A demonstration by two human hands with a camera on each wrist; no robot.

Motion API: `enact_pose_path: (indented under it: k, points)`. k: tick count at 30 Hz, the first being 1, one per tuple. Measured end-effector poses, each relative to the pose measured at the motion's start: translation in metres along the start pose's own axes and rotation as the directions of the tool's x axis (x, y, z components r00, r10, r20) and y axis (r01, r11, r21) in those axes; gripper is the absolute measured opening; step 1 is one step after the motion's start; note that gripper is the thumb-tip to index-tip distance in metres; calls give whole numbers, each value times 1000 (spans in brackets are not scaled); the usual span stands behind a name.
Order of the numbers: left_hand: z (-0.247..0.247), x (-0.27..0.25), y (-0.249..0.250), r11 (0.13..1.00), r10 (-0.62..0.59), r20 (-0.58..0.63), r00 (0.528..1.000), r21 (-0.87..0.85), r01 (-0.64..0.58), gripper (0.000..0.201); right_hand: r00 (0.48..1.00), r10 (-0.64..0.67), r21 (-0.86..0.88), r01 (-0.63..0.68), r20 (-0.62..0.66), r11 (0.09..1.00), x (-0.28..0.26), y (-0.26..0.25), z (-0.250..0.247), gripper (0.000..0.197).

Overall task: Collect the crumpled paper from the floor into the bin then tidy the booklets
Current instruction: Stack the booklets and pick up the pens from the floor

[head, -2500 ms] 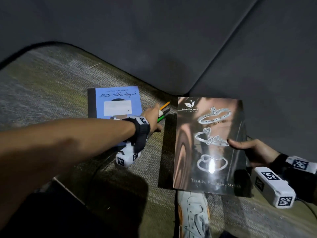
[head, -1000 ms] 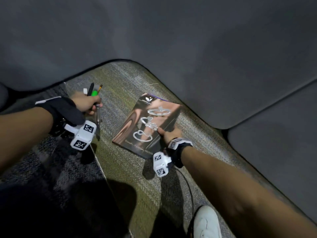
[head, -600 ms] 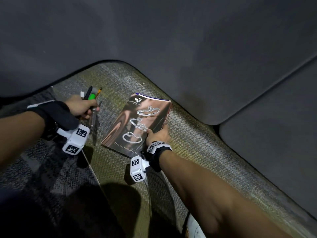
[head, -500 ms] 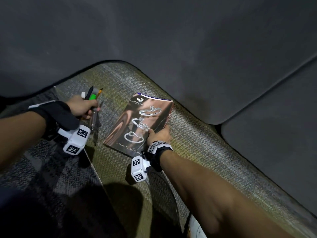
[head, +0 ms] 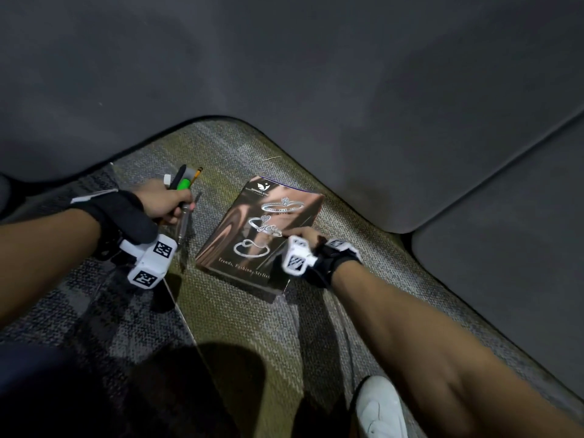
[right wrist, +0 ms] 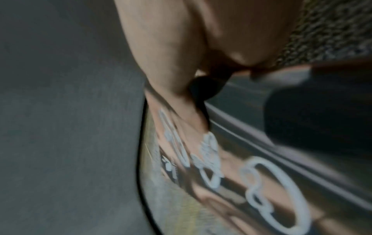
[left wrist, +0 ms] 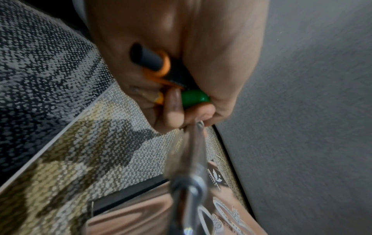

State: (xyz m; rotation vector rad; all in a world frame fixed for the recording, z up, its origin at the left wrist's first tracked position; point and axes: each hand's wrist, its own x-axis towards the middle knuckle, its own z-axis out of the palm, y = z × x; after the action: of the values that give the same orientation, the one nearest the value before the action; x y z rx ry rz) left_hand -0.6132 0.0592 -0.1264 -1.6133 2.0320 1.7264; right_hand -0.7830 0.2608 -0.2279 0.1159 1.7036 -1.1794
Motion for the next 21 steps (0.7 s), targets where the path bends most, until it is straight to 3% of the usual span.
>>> enact_pose_path:
  k: [1,5,8,11,12,15,18,21]
  points:
    - [2,-1,1,1000,8,2,1000,1,-8,18,999,-1,27,0,50,1000,-6,-6,-2,10]
    - [9,-2,2,999,43,4,999,-3,-43,19,983,10,140,-36,183,990,-22,-13,-2,18]
    - [10,4,-1,999,47,-5,999,12,-47,21,990,79,73,-88,114,993,-18,-3,2,23]
    - [11,10,-6,999,31,-18,999,18,-31,20,998,68,-69,-68,-4,995,10,7,4,58]
    - [12,11,-7,999,22,-17,1000,40,-21,21,998,68,-75,-69,-14,995,15,6,5,59]
    - [19,15,-12,997,49,-9,999,59,-48,21,995,97,-39,-95,37,995,13,-1,6,30]
    - [26,20,-11,995,81,-70,994,61,-76,28,993,78,-28,-76,91,997,-6,-27,3,28]
    - [41,14,0,995,66,-130,989,-71,-75,36,1000,-12,-70,12,6,997,-13,-59,-6,28]
